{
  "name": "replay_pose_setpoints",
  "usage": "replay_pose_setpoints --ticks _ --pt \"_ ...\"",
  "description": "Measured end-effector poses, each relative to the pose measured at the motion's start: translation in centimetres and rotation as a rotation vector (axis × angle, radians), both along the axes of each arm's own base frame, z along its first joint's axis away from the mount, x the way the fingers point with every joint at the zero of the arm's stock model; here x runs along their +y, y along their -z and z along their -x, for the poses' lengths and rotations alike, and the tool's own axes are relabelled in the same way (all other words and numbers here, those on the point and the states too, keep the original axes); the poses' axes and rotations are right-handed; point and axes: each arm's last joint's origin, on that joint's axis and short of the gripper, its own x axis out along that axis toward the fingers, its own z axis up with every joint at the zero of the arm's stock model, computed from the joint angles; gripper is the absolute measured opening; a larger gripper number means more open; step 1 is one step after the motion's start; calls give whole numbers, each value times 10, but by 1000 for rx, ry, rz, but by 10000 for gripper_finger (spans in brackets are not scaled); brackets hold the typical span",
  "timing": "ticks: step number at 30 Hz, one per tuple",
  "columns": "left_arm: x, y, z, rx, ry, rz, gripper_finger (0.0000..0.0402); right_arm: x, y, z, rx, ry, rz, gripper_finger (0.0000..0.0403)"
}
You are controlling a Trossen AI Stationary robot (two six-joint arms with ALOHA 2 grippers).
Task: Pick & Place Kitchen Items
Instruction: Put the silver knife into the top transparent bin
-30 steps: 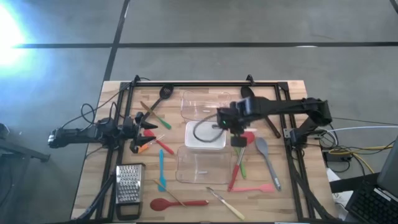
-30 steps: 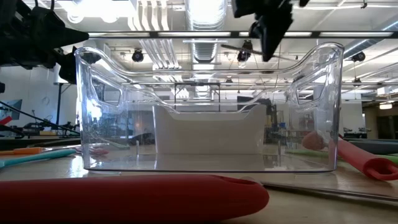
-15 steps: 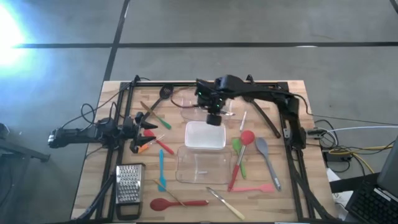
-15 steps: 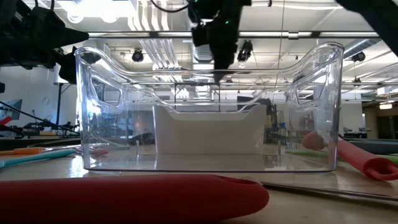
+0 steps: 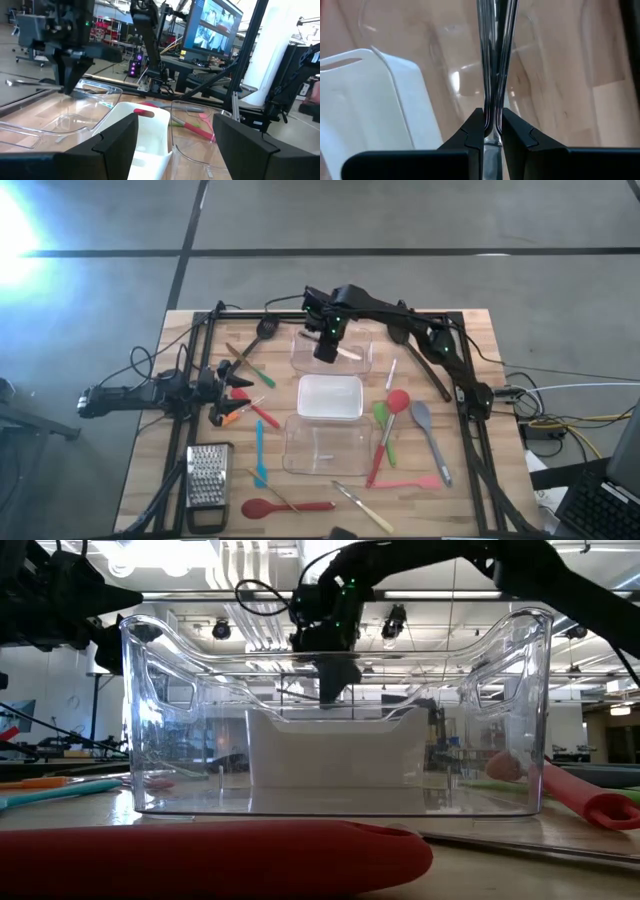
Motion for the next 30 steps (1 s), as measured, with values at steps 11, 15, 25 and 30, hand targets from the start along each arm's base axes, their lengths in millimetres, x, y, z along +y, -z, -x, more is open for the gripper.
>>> replay_pose_setpoints --ticks 11,15,25,30 --pt "0 0 0 0 0 0 262 -4 33 0 94 8 -42 33" --pt "0 0 0 0 0 0 262 -9 46 0 118 30 -55 33" --pt "0 0 0 0 0 0 262 -16 72 5 148 74 -74 33" --pt "0 0 0 0 0 0 262 -15 87 8 169 72 -82 33"
